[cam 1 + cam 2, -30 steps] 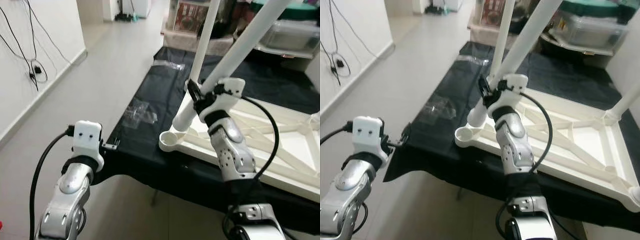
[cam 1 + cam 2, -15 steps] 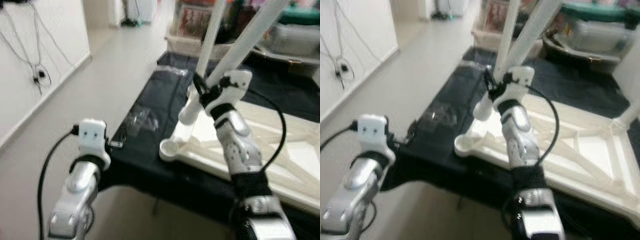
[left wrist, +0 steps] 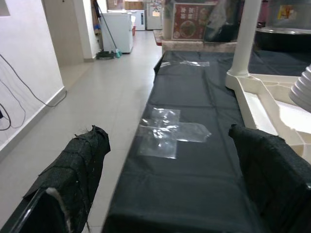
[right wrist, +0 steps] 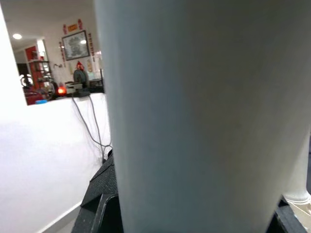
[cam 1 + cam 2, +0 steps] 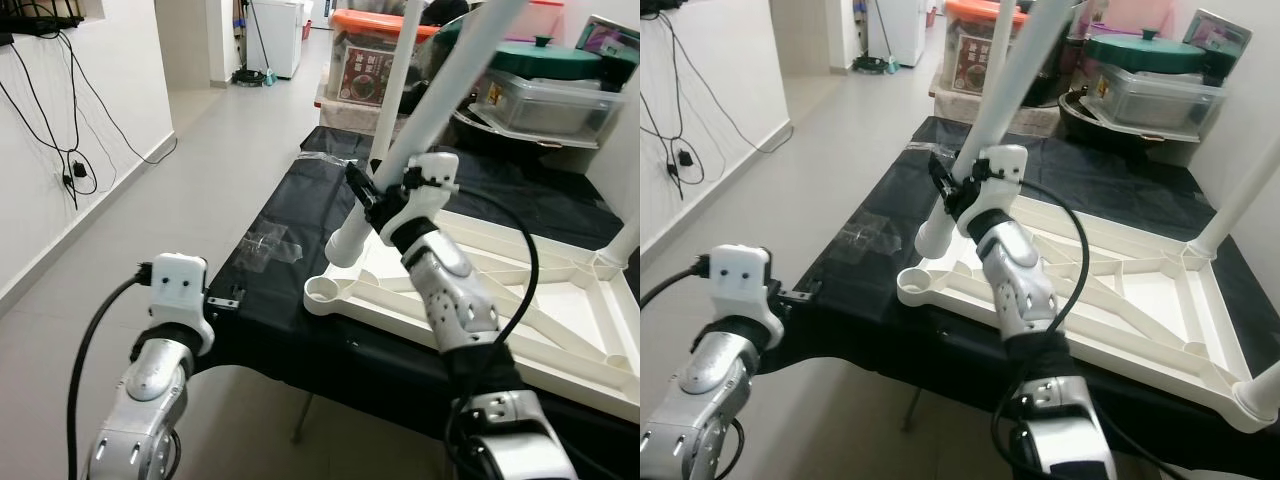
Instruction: Building children table
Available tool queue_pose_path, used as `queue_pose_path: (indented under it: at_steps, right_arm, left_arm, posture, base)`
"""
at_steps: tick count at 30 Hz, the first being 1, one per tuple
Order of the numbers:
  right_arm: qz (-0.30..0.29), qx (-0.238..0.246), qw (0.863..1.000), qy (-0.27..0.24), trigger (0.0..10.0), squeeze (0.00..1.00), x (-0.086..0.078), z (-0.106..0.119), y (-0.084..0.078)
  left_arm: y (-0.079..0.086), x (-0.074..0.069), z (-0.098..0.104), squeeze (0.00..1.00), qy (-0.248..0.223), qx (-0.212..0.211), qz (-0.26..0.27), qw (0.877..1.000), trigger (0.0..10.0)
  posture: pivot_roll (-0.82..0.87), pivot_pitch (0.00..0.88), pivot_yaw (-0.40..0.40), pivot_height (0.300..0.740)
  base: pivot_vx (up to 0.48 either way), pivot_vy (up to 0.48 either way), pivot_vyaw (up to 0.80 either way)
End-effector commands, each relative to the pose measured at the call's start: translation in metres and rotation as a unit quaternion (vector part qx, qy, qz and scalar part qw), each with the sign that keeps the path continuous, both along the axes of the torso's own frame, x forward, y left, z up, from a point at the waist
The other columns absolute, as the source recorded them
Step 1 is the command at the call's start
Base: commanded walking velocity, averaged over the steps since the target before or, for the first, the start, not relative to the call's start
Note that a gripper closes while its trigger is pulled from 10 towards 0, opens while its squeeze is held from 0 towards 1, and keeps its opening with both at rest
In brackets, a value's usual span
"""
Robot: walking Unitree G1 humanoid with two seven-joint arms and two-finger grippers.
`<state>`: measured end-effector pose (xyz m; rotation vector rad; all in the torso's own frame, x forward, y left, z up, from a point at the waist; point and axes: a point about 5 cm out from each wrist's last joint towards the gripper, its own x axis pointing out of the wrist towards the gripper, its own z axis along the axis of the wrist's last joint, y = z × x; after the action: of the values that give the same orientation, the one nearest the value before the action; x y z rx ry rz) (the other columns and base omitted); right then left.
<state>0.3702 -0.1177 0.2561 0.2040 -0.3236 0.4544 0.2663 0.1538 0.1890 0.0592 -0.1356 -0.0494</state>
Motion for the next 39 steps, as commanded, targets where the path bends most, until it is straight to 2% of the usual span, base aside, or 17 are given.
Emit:
queue_pose_path:
  at_steps: [1, 2, 3, 5, 9, 11, 16, 17, 19, 21, 22, 24, 25, 29, 36, 39]
  right_arm:
    - [0.007, 0.006, 1.0, 0.005, 10.0, 0.0, 0.001, 0.0, 0.001]
    - [0.011, 0.004, 1.0, 0.006, 10.0, 0.0, 0.002, 0.0, 0.001]
    - [0.037, -0.012, 0.999, 0.007, 10.0, 0.0, 0.013, 0.005, 0.001]
    - [0.059, -0.018, 0.998, 0.011, 10.0, 0.0, 0.016, 0.007, 0.003]
    - [0.085, -0.03, 0.996, 0.016, 10.0, 0.0, 0.019, 0.008, 0.006]
    - [0.115, -0.042, 0.992, 0.02, 10.0, 0.0, 0.021, 0.007, 0.012]
    - [0.127, -0.045, 0.991, 0.022, 10.0, 0.0, 0.021, 0.007, 0.014]
    - [0.188, -0.051, 0.981, 0.023, 10.0, 0.0, 0.019, 0.007, 0.022]
    - [0.265, -0.055, 0.963, 0.024, 10.0, 0.0, 0.016, 0.007, 0.031]
    - [0.265, -0.055, 0.963, 0.024, 10.0, 0.0, 0.016, 0.007, 0.031]
    - [0.292, -0.052, 0.955, 0.027, 10.0, 0.0, 0.017, 0.006, 0.032]
    - [0.307, -0.047, 0.95, 0.031, 10.0, 0.0, 0.019, 0.004, 0.031]
    - [0.328, -0.046, 0.943, 0.033, 10.0, 0.0, 0.018, 0.001, 0.033]
    - [0.342, -0.051, 0.938, 0.032, 10.0, 0.0, 0.017, -0.002, 0.034]
    - [0.341, -0.061, 0.937, 0.029, 10.0, 0.0, 0.019, -0.003, 0.039]
    - [0.347, -0.053, 0.936, 0.009, 10.0, 0.0, 0.022, 0.013, 0.033]
  left_arm:
    - [0.0, -0.002, -0.001, 0.0, 0.004, 0.003, 0.001, 1.0, 10.0]
    - [-0.001, -0.002, -0.001, 0.0, 0.004, 0.002, 0.0, 1.0, 10.0]
    - [-0.009, -0.008, -0.004, 0.0, 0.009, -0.005, -0.017, 1.0, 10.0]
    - [-0.012, -0.011, -0.004, 0.0, 0.011, -0.011, -0.028, 0.999, 10.0]
    - [-0.018, -0.014, -0.004, 0.0, 0.012, -0.017, -0.046, 0.999, 10.0]
    - [-0.025, -0.019, -0.005, 0.0, 0.017, -0.024, -0.068, 0.997, 10.0]
    - [-0.027, -0.021, -0.005, 0.0, 0.019, -0.027, -0.075, 0.997, 10.0]
    - [-0.031, -0.026, -0.006, 0.0, 0.023, -0.031, -0.085, 0.996, 10.0]
    - [-0.036, -0.031, -0.007, 0.0, 0.029, -0.036, -0.097, 0.994, 10.0]
    - [-0.036, -0.031, -0.007, 0.0, 0.029, -0.036, -0.097, 0.994, 10.0]
    - [-0.038, -0.036, -0.007, 0.0, 0.033, -0.04, -0.104, 0.993, 10.0]
    - [-0.041, -0.042, -0.007, 0.0, 0.039, -0.046, -0.109, 0.992, 10.0]
    - [-0.044, -0.047, -0.007, 0.0, 0.044, -0.052, -0.118, 0.991, 10.0]
    - [-0.046, -0.049, -0.008, 0.0, 0.048, -0.054, -0.125, 0.989, 10.0]
    - [-0.05, -0.057, -0.007, 0.0, 0.053, -0.063, -0.129, 0.988, 10.0]
    - [-0.051, -0.06, -0.008, 0.0, 0.058, -0.064, -0.129, 0.988, 10.0]
  posture:
    - [0.23, 0.088, -0.104, 0.74]
    - [0.23, 0.088, -0.104, 0.74]
    - [0.22, 0.112, -0.116, 0.74]
    - [0.22, 0.122, -0.117, 0.74]
    - [0.22, 0.13, -0.123, 0.74]
    - [0.21, 0.144, -0.128, 0.74]
    - [0.21, 0.144, -0.128, 0.74]
    - [0.21, 0.178, -0.147, 0.74]
    - [0.21, 0.178, -0.147, 0.74]
    - [0.21, 0.178, -0.147, 0.74]
    - [0.21, 0.197, -0.153, 0.74]
    - [0.22, 0.207, -0.159, 0.74]
    - [0.22, 0.215, -0.16, 0.74]
    - [0.22, 0.219, -0.159, 0.74]
    - [0.23, 0.235, -0.162, 0.74]
    - [0.23, 0.234, -0.165, 0.74]
  base:
    - [0.0, 0.0, 0.0]
    - [0.0, 0.0, 0.0]
    - [0.0, 0.0, 0.0]
    - [0.0, 0.0, 0.0]
    - [0.0, 0.0, 0.0]
    - [0.0, 0.0, 0.0]
    - [0.0, 0.0, 0.0]
    - [0.0, 0.0, 0.0]
    - [0.0, 0.0, 0.0]
    - [0.0, 0.0, 0.0]
    - [0.0, 0.0, 0.0]
    - [0.0, 0.0, 0.0]
    - [0.0, 0.0, 0.0]
    - [0.0, 0.0, 0.0]
    - [0.0, 0.0, 0.0]
    - [0.0, 0.0, 0.0]
